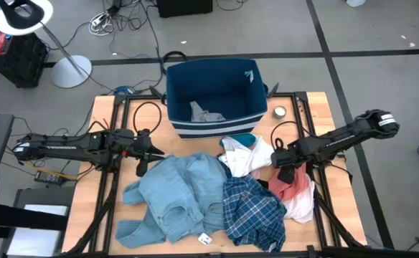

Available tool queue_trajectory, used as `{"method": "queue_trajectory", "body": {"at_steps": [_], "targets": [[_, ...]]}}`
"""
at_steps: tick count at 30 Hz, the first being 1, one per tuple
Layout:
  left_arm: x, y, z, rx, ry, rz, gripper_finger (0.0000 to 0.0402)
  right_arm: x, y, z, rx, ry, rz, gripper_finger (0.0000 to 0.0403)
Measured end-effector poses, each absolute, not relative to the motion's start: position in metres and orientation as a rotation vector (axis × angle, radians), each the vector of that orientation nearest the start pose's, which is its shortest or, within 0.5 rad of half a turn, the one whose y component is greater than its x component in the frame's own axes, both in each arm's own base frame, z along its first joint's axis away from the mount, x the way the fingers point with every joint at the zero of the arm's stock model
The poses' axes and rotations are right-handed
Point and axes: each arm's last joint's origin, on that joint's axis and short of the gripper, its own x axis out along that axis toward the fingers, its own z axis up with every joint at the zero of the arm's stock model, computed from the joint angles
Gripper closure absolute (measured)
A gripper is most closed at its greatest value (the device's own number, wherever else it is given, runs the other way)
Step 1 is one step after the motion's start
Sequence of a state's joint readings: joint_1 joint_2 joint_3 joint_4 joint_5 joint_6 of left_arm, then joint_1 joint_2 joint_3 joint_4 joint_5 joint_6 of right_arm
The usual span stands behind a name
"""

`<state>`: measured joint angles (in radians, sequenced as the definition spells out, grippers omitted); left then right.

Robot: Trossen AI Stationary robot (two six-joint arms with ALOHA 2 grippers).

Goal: Sort clothes
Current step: Put the pink underwear into the blue organizer bin

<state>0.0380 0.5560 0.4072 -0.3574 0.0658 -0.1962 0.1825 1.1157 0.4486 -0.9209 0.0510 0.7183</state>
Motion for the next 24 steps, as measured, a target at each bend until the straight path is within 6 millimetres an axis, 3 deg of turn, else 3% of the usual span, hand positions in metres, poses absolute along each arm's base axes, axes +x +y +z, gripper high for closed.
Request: {"method": "queue_trajectory", "body": {"at_steps": [6, 13, 24], "targets": [[0.132, 0.003, 0.219, -0.218, 0.505, 0.023, 0.0307, 0.140, 0.024, 0.151, 0.378, 1.472, -0.442, 0.0378], [0.132, 0.003, 0.219, -0.218, 0.505, 0.023, 0.0307, 0.155, 0.024, 0.205, 0.310, 1.429, -0.501, 0.0397], [0.132, 0.003, 0.220, -0.217, 0.498, 0.022, 0.0307, 0.157, 0.018, 0.329, 0.248, 1.195, -0.641, 0.0400]]}}
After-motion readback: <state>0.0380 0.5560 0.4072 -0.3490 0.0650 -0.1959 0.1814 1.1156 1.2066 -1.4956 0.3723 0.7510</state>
